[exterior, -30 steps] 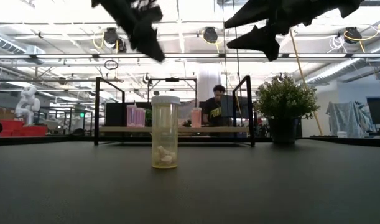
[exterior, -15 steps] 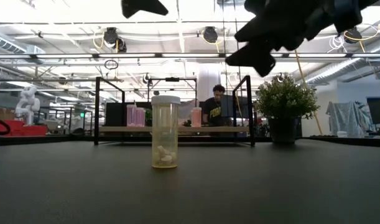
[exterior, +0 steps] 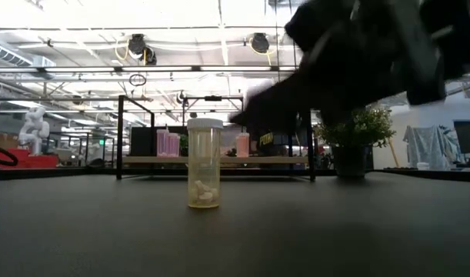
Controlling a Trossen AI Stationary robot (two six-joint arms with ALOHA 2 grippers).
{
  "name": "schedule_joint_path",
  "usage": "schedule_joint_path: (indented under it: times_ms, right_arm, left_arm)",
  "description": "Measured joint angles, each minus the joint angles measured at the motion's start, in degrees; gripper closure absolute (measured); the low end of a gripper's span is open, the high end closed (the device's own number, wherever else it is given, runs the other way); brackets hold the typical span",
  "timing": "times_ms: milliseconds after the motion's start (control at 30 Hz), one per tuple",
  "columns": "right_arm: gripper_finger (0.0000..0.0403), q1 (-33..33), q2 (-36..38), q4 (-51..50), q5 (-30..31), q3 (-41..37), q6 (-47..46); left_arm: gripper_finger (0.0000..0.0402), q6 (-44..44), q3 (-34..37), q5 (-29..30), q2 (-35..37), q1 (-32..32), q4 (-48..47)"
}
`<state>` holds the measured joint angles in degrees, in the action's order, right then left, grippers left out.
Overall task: Pick and place medicine bottles onto shelf by color
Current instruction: Put the yellow medicine bottle on the shelf aligned with the other yellow medicine bottle
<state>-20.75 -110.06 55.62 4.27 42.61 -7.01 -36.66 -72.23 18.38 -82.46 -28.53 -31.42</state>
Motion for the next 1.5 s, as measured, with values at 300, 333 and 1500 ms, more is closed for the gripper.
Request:
schedule_joint_path:
  times_ms: [300, 333, 1500]
  right_arm:
    - [0.0106, -0.1, -14.2, 0.0, -7.7, 8.7, -0.2]
    - [0.0109, 0.0, -14.8, 0.0, -9.3, 9.5, -0.7]
    - [0.0307, 4.5, -0.1, -13.2, -8.5, 5.1, -2.5]
  left_arm:
    - [0.0176, -6.6, 0.0, 0.2, -5.3, -0.5, 4.9]
    - [0.0176, -7.6, 0.0, 0.0, -5.8, -0.6, 5.0]
    - [0.0176, 1.5, -3.2, -5.2, -5.9, 6.3, 3.0]
